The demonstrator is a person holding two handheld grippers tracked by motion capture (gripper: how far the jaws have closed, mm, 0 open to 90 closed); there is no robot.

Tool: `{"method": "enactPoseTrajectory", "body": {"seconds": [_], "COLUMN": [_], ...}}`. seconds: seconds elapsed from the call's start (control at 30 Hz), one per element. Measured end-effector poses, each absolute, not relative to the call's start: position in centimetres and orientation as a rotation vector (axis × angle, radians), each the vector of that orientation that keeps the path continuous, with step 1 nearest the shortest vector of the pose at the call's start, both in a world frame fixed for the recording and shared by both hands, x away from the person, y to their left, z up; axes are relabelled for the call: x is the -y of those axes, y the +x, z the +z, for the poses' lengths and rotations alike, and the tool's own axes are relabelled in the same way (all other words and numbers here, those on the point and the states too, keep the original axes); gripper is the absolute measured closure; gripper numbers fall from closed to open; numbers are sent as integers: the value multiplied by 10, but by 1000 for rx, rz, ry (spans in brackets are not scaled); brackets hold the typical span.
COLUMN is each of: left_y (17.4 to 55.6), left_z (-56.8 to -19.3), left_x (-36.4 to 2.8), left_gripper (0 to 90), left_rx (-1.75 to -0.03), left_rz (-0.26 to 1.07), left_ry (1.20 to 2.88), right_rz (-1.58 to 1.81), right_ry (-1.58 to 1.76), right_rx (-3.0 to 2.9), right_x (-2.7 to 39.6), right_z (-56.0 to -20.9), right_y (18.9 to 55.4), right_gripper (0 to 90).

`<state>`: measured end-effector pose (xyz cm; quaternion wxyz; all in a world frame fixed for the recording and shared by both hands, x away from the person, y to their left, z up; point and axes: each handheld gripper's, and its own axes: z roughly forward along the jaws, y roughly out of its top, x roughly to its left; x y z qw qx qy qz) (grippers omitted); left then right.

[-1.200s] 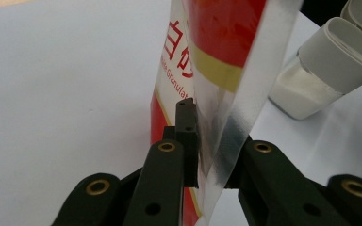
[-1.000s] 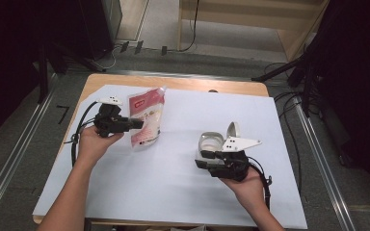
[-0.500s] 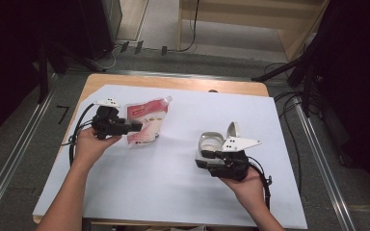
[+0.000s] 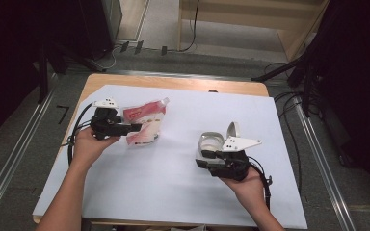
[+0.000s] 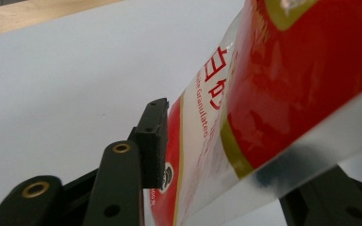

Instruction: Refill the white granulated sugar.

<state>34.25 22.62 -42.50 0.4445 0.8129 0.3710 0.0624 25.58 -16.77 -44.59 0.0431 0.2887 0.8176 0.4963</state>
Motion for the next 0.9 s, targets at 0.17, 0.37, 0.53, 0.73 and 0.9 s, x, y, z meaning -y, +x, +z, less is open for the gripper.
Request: {"method": "enactPoseTrajectory", "body": {"seconds": [0.17, 0.37, 0.53, 0.73, 0.9], "left_y": [339, 337, 336, 331, 328], "left_z": [-424, -423, -422, -420, -414], "left_x": [-231, -232, -233, -234, -237], "left_gripper": [551, 541, 524, 518, 515], "left_rx": [-905, -905, -897, -894, -898], "left_rz": [159, 183, 195, 214, 227], "left_ry": [2005, 2002, 2007, 2013, 1999], "right_rz": [1518, 1516, 1521, 1526, 1546], "right_ry": [885, 887, 887, 884, 878], "right_rx": [-2498, -2503, -2505, -2505, -2508], "right_x": [168, 170, 170, 170, 173], "right_z": [-445, -446, -446, -444, -439], "right_y": [256, 257, 257, 255, 250], "right_gripper": [582, 577, 570, 570, 569]}}
